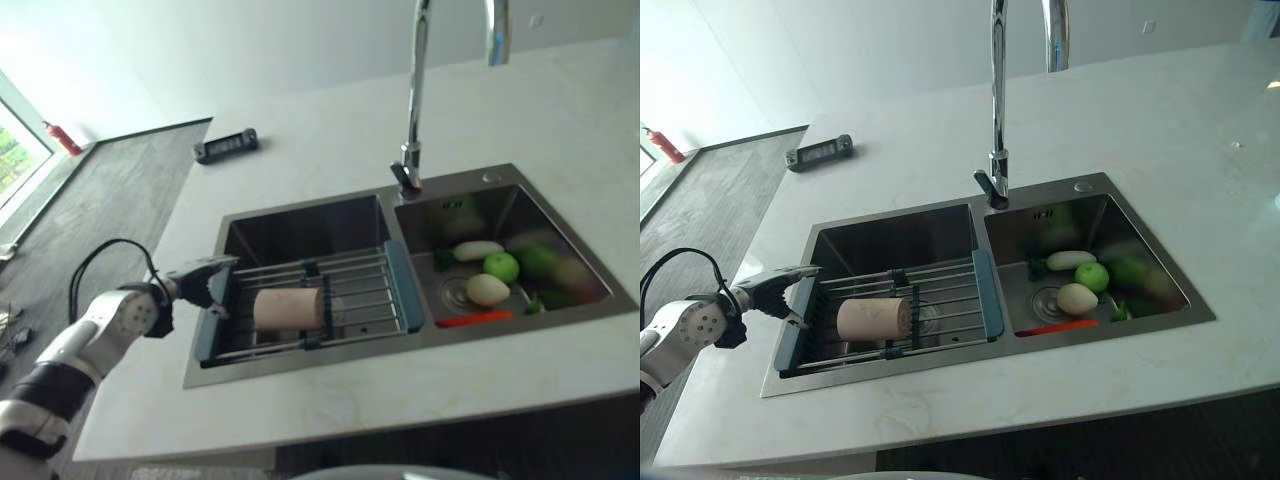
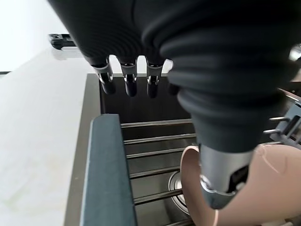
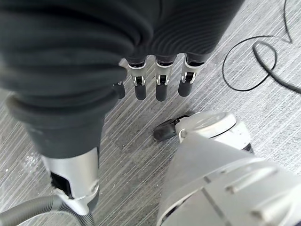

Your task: Place the dishes in the dishwasher.

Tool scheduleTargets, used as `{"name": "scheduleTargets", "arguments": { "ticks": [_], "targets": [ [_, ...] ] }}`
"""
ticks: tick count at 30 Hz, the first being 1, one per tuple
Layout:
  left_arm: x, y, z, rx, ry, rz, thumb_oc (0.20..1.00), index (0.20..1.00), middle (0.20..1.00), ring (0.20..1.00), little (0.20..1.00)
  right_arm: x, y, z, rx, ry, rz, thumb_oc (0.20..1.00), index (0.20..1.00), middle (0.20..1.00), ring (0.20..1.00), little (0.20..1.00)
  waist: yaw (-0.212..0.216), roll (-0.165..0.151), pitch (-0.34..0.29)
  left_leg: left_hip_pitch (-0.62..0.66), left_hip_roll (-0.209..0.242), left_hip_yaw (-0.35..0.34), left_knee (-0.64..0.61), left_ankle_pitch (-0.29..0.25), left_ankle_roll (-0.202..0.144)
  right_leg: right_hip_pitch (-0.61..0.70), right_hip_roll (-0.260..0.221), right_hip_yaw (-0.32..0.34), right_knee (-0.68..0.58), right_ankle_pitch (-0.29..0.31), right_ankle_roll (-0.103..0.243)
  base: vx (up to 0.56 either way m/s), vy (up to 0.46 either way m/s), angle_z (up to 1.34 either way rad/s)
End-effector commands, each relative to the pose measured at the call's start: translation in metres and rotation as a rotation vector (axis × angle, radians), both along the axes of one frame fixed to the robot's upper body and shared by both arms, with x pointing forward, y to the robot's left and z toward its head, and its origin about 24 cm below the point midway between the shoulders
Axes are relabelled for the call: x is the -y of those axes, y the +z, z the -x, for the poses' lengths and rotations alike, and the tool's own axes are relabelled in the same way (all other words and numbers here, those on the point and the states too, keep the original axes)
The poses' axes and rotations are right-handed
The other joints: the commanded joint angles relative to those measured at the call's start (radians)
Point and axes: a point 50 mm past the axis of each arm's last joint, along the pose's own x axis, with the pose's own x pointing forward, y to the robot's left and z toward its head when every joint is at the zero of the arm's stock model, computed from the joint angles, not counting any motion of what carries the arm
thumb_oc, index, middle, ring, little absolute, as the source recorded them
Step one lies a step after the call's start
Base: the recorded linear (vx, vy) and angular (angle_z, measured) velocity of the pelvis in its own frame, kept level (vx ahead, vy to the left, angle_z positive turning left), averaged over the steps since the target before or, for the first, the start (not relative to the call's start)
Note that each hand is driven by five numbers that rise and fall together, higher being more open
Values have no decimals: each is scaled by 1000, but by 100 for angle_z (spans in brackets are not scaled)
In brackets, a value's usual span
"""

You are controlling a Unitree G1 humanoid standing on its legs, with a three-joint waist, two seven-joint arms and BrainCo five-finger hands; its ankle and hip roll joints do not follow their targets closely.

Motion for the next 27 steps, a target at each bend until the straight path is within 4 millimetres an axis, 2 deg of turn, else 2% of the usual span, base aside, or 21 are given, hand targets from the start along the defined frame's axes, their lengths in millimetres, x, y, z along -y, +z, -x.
{"name": "scheduleTargets", "arguments": {
  "ticks": [1,4,10,15,24,27],
  "targets": [
    [-11,53,-18,195,10,-54,1000,1000,1000,1000,1000,4,2,-15,8,27,22,1000,1000,1000,1000,1000,-1,-31,22,4,-5,-72,7,-97,-7,15,-57,-32,14,-29,97,-11,-20,-16],
    [0,54,-19,250,-26,-51,1000,1000,1000,1000,1000,3,1,-6,-1,9,18,1000,1000,1000,1000,1000,-1,-39,26,2,-5,-77,7,-98,-5,13,-57,-27,14,-29,96,25,-28,-3],
    [17,52,-20,314,-41,-7,1000,1000,1000,1000,1000,-8,-3,-12,27,14,-2,1000,1000,1000,1000,1000,-4,-42,29,4,-6,-82,7,-101,-4,15,-58,-15,11,-29,95,31,-14,0],
    [26,46,-22,282,-45,66,1000,1000,1000,1000,1000,-10,-3,-16,50,-45,-19,1000,1000,1000,1000,1000,-7,-41,37,2,-7,-81,7,-99,-4,10,-60,-9,12,-29,94,1,-4,-3],
    [44,54,-17,230,-128,116,1000,1000,1000,1000,1000,-2,-1,-5,49,-102,8,1000,1000,1000,1000,1000,-9,-33,42,8,-10,-78,7,-105,-5,12,-70,-8,7,-22,99,0,0,0],
    [50,51,-15,207,-154,117,1000,1000,1000,1000,1000,-4,-2,-6,56,-97,3,1000,1000,1000,1000,1000,-8,-34,43,6,-10,-79,7,-105,-6,11,-70,-8,6,-21,100,-8,-11,0]
  ]
}}
